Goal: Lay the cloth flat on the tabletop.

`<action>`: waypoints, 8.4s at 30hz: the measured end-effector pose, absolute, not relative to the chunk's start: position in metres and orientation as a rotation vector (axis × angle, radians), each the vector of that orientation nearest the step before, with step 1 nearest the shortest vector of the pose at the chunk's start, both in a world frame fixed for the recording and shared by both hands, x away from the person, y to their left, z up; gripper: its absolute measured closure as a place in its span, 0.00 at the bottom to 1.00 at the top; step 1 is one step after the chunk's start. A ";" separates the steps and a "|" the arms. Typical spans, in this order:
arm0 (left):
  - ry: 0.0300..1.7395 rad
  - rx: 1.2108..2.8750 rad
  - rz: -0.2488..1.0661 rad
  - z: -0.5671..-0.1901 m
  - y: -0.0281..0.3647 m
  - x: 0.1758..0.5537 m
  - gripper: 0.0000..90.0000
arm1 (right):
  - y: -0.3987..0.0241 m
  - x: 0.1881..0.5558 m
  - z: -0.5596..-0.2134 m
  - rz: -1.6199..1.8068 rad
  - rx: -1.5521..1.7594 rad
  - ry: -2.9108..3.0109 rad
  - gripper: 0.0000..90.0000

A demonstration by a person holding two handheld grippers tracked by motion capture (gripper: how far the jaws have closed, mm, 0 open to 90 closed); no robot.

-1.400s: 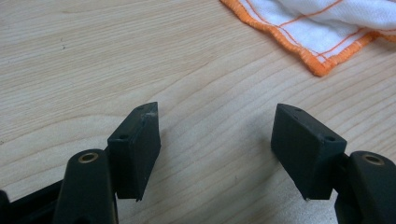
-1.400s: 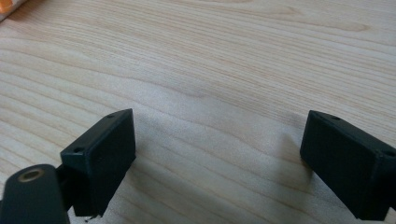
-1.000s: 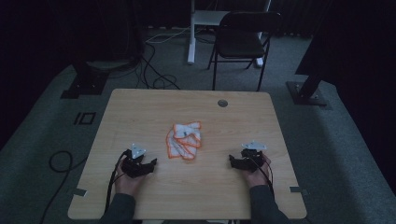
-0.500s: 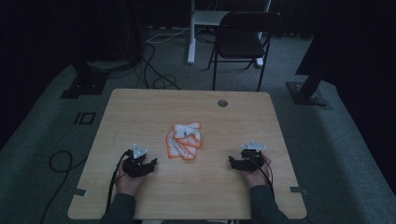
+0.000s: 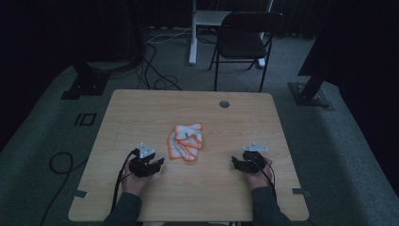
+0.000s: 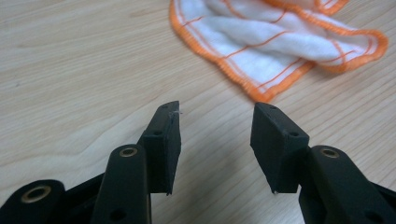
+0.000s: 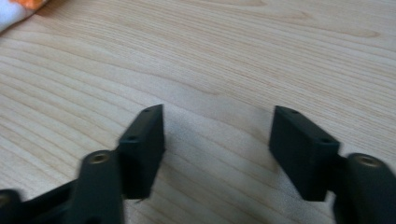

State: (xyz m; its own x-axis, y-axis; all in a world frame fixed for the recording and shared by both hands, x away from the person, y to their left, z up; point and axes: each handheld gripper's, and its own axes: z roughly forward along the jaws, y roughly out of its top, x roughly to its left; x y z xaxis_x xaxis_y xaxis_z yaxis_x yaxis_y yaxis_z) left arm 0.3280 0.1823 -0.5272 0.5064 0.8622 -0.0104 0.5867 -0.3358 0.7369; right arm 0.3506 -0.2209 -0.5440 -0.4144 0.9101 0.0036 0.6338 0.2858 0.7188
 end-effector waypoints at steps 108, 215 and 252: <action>1.204 2.058 0.531 -0.541 0.167 0.344 0.85 | -0.048 0.389 -0.524 1.081 0.991 2.332 0.52; 1.218 2.059 0.489 -0.539 0.170 0.361 0.80 | -0.164 0.369 -0.543 1.037 1.178 2.308 0.72; 1.260 2.061 0.560 -0.524 0.159 0.399 0.82 | -0.162 0.382 -0.539 1.001 1.196 2.300 0.74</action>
State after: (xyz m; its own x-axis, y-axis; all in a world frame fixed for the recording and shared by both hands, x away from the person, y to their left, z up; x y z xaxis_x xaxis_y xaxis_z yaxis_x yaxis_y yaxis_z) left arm 0.3986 0.1595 -0.5245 0.4471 0.8942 0.0236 0.6165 -0.3271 0.7162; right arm 0.3818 -0.1623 -0.5392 -0.5765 0.8170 0.0067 0.5616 0.3903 0.7296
